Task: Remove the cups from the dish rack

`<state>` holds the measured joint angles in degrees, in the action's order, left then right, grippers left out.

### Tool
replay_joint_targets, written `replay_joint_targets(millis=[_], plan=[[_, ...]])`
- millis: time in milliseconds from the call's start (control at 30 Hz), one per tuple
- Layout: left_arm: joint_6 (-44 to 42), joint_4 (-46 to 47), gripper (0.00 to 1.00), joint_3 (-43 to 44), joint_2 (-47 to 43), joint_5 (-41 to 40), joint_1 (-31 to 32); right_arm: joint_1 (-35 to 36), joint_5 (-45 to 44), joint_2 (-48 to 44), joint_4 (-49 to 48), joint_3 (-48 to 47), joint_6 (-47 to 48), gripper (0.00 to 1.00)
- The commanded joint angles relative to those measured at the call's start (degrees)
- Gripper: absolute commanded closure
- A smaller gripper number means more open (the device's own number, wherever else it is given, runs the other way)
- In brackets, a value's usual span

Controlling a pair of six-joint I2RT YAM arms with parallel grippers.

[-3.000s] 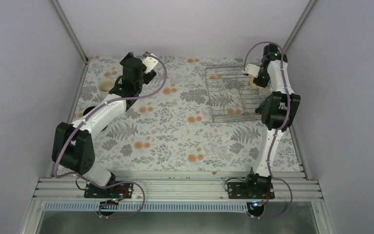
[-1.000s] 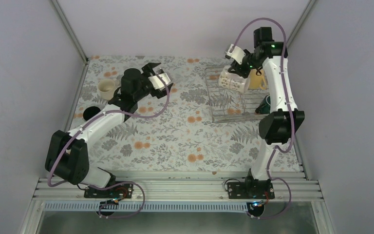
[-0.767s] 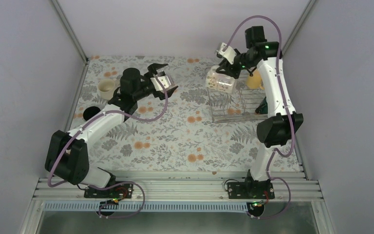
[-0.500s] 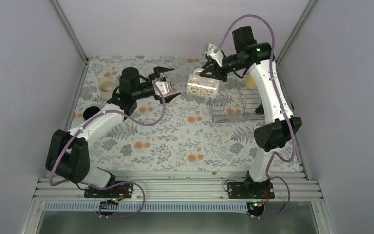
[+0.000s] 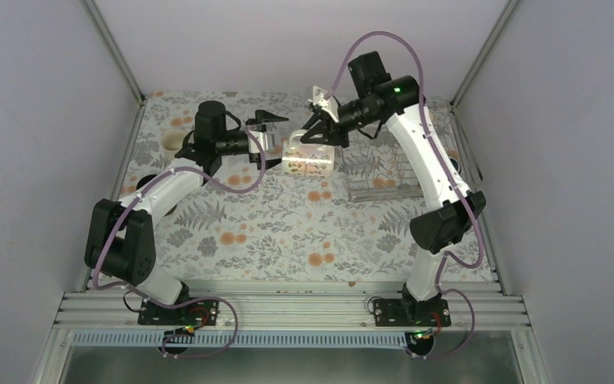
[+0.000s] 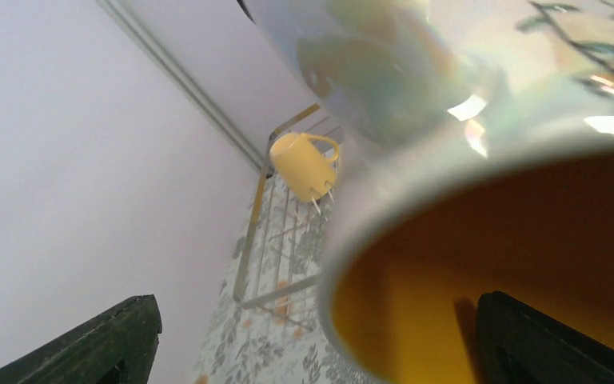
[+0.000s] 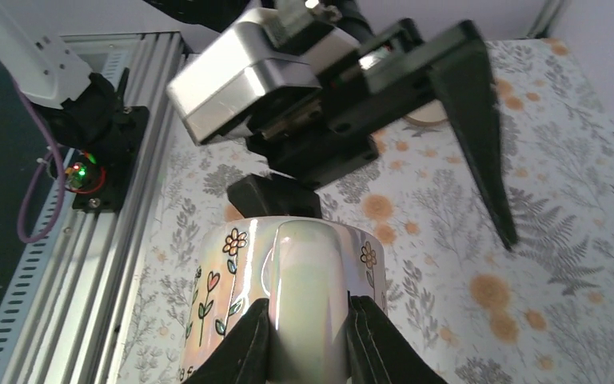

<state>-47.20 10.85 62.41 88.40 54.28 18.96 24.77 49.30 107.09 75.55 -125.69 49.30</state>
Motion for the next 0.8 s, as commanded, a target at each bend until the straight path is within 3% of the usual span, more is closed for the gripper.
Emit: replay_joint_targets(millis=[0,167,300,367,433,467,567,667,767], plan=[[-1.8,-4.0,0.03,4.2,1.6,11.1,0.0,2.6,5.6,-1.0,-2.1,-1.1,-2.4,0.97],[-3.1,-11.4,0.07,6.5,1.5,16.6,0.6,3.4,7.5,0.7,-2.0,-2.6,-3.3,0.97],[-5.0,-18.3,0.22,9.3,1.8,16.9,0.7,3.5,8.1,0.6,-2.9,-1.7,-3.6,0.97],[-8.5,-24.7,0.37,11.8,2.4,17.3,0.8,3.6,8.3,0.5,-3.1,-1.6,-4.1,0.97],[-9.2,-27.6,0.66,13.0,2.7,17.5,0.7,3.7,8.1,0.2,-3.4,-1.8,-4.4,0.97],[-9.4,-28.3,0.74,13.0,2.5,17.4,0.7,3.7,8.1,0.1,-3.6,-2.0,-4.5,0.97],[-10.8,-29.5,0.8,12.1,1.8,17.3,0.7,3.7,8.5,-0.2,-3.7,-1.8,-4.6,0.97],[-9.0,-29.4,0.97,12.2,1.8,18.0,0.7,3.9,7.4,-0.6,-4.3,-0.5,-5.1,0.97],[-8.1,-30.2,0.98,12.9,2.0,19.6,0.7,4.1,5.5,-0.6,-4.9,0.1,-6.0,0.96]])
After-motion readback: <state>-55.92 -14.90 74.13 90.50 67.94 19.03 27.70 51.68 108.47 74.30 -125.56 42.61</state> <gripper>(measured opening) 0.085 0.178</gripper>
